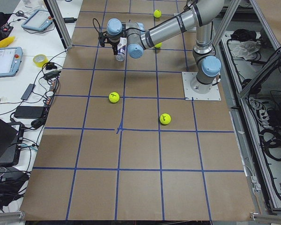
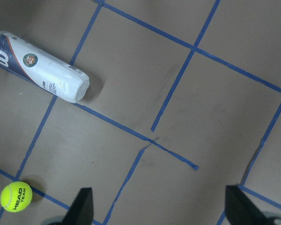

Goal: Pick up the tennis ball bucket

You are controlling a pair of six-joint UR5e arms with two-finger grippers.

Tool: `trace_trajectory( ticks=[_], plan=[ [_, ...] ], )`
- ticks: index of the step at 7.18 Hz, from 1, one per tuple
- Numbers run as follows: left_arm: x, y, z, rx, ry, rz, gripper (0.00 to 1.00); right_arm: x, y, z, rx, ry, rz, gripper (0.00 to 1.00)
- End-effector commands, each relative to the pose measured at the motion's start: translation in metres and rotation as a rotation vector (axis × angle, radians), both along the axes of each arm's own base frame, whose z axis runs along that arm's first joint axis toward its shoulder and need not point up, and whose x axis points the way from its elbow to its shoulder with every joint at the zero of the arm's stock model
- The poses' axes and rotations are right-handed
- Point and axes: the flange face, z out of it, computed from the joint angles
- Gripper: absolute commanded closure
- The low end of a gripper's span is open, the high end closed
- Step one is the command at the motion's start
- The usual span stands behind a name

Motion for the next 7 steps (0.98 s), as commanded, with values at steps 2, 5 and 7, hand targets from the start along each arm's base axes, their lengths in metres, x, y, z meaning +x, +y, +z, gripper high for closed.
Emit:
trace_trajectory(
  ticks=[2, 5, 7],
  plan=[
    [-0.013, 0.000, -0.072, 0.027, 0.110, -0.014, 0.00, 0.034, 0.006, 0.000, -0.041, 0.149, -0.332, 0.00],
    [-0.035, 0.011, -0.092, 0.055, 0.115, -0.049, 0.00, 0.058, 0.017, -0.053, -0.022, 0.168, -0.453, 0.00],
    [-0.061, 0.018, -0.097, 0.086, 0.140, -0.063, 0.00, 0.066, 0.015, -0.062, -0.028, 0.050, -0.439, 0.00]
  ],
)
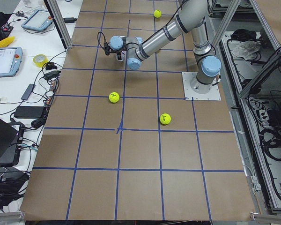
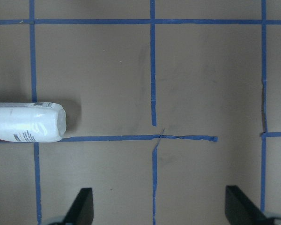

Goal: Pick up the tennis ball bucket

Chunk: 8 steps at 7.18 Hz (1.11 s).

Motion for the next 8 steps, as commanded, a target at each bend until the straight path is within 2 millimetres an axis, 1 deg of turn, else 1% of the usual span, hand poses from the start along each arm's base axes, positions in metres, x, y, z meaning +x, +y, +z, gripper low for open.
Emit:
trace_trajectory(
  ticks=[1, 2, 3, 4, 6, 7, 8],
  plan=[
    [-0.012, 0.004, -0.003, 0.036, -0.004, 0.019, 0.21, 0.002, 0.000, 0.000, -0.037, -0.047, -0.009, 0.00],
    [-0.012, 0.002, -0.001, 0.033, -0.006, 0.023, 0.57, 0.000, 0.002, 0.005, -0.043, -0.046, -0.013, 0.00],
    [-0.011, -0.002, 0.009, 0.028, -0.006, 0.044, 1.00, 0.000, 0.011, 0.018, -0.062, -0.044, -0.015, 0.00],
    [-0.009, -0.017, 0.039, 0.023, -0.015, 0.122, 1.00, -0.002, 0.020, 0.028, -0.058, -0.043, -0.021, 0.00],
    [-0.005, -0.054, 0.096, -0.028, -0.014, 0.212, 1.00, -0.008, 0.020, 0.027, -0.048, -0.043, -0.020, 0.00],
    [0.000, -0.067, 0.128, -0.047, -0.001, 0.265, 1.00, -0.009, 0.020, 0.033, -0.057, -0.045, -0.016, 0.00],
    [0.005, -0.080, 0.172, -0.055, -0.041, 0.341, 1.00, -0.009, 0.021, 0.033, -0.047, -0.044, -0.015, 0.00]
  ],
)
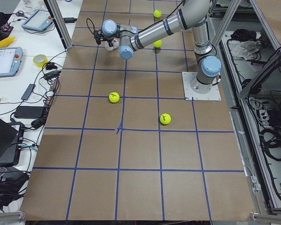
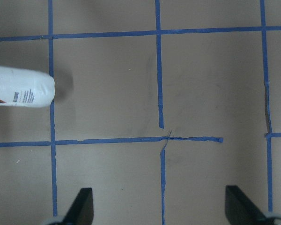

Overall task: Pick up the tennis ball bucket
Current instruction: 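Grip the can rim with the left gripper and tilt it upright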

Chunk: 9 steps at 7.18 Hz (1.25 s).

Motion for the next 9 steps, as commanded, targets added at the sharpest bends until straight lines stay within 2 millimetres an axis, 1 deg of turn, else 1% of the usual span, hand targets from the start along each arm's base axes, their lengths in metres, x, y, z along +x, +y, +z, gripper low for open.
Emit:
trace_trajectory(
  ticks=[1, 2, 3, 4, 5, 6, 7, 8, 9],
  plan=[
    [0.015, -0.025, 0.090, -0.020, -0.131, 0.115, 1.00, 0.000, 0.000, -0.001, 0.016, -0.001, 0.001, 0.00],
    [0.019, -0.033, 0.111, -0.019, -0.203, 0.088, 1.00, -0.001, 0.002, 0.001, 0.013, 0.000, 0.002, 0.00],
    [0.024, -0.032, 0.108, -0.058, -0.348, -0.062, 1.00, 0.000, 0.002, 0.001, 0.014, -0.001, 0.003, 0.00],
    [0.024, -0.023, 0.097, -0.074, -0.467, -0.297, 1.00, 0.000, 0.002, 0.001, 0.014, -0.001, 0.003, 0.00],
    [0.009, -0.017, 0.087, -0.073, -0.599, -0.447, 1.00, 0.000, 0.001, -0.001, 0.021, -0.001, 0.003, 0.00],
    [-0.021, -0.011, 0.077, -0.100, -0.683, -0.592, 1.00, 0.001, 0.004, -0.009, 0.068, -0.001, 0.004, 0.00],
    [-0.038, -0.007, 0.074, -0.117, -0.732, -0.667, 1.00, -0.002, 0.007, -0.008, 0.097, 0.005, 0.001, 0.00],
    [-0.053, -0.006, 0.068, -0.126, -0.748, -0.687, 1.00, 0.000, 0.008, -0.008, 0.104, -0.001, 0.001, 0.00],
    [-0.061, -0.011, 0.061, -0.170, -0.757, -0.680, 1.00, -0.001, 0.007, -0.009, 0.106, -0.001, -0.002, 0.00]
  ],
)
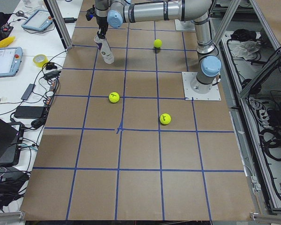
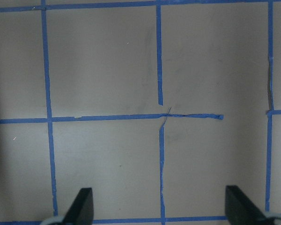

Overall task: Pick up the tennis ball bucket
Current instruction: 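Lower the upright can onto the table with the left gripper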

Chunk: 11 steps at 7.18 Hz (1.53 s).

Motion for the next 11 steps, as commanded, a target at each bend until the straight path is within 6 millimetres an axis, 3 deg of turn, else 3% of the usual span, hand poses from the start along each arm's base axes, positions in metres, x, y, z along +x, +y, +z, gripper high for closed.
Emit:
trace_trajectory(
  ticks=[1, 4, 7, 9, 10, 11],
  plan=[
    [-0.016, -0.005, -0.018, -0.050, -0.009, -0.032, 1.00, 0.000, 0.000, -0.002, 0.011, -0.001, -0.001, 0.00],
    [-0.020, 0.001, -0.044, -0.078, 0.005, -0.042, 1.00, 0.001, 0.001, 0.002, 0.005, -0.008, -0.002, 0.00],
    [-0.045, 0.016, -0.035, -0.075, 0.004, -0.066, 1.00, 0.001, 0.000, 0.000, 0.007, -0.012, -0.002, 0.00],
    [-0.051, 0.019, -0.041, -0.066, 0.000, -0.074, 1.00, 0.002, 0.001, 0.001, 0.005, -0.011, -0.002, 0.00],
    [-0.052, 0.019, -0.044, -0.062, 0.005, -0.077, 0.81, 0.003, 0.003, 0.005, -0.003, -0.011, 0.003, 0.00],
    [-0.052, 0.020, -0.042, -0.064, 0.007, -0.077, 0.74, 0.004, 0.003, 0.004, -0.001, -0.011, 0.001, 0.00]
  ],
)
